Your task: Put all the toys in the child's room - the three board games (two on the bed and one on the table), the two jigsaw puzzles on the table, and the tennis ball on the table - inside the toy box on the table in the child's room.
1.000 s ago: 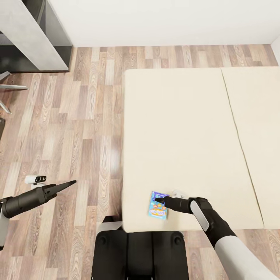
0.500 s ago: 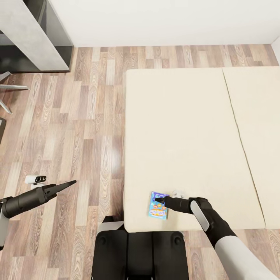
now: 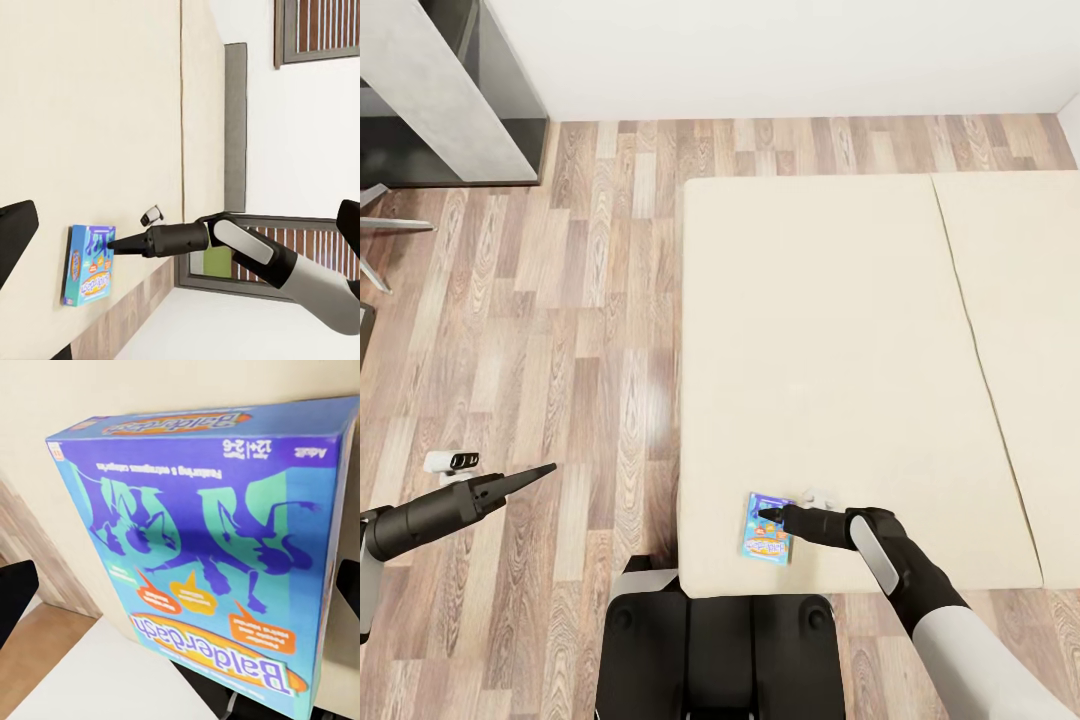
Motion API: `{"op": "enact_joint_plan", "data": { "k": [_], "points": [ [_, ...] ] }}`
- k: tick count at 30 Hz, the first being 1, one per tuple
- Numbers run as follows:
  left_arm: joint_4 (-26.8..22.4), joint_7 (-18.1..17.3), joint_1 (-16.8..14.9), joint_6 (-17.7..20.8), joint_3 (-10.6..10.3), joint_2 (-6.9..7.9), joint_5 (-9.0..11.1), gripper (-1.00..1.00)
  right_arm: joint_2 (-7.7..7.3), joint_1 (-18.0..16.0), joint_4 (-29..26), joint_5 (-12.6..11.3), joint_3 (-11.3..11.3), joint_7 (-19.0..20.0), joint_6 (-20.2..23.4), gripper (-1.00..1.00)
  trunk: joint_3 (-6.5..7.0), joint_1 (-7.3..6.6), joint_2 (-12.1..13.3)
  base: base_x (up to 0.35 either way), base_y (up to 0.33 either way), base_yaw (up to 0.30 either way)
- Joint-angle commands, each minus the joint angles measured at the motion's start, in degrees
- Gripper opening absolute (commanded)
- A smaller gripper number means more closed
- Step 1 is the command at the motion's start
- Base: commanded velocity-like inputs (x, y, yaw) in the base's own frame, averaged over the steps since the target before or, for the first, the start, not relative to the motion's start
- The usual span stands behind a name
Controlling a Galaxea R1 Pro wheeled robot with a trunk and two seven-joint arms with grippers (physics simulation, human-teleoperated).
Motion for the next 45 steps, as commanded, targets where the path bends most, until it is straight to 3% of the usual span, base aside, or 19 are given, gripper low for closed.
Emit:
{"op": "enact_joint_plan", "data": {
  "k": [1, 45],
  "points": [
    [0.0, -0.3, 0.0, 0.6, 0.0, 0.03, -0.1, 1.00, -0.07, 0.0, 0.0, 0.0, 0.1, 0.1, 0.2, 1.00, -0.06, 0.03, -0.1, 0.000, 0.000, 0.000],
    [0.0, -0.3, 0.0, 0.6, 0.0, 0.05, -0.1, 1.00, -0.10, 0.0, -0.1, 0.0, -0.1, 0.3, 0.3, 1.00, -0.06, 0.03, -0.1, 0.000, 0.030, 0.000]
  ]
}}
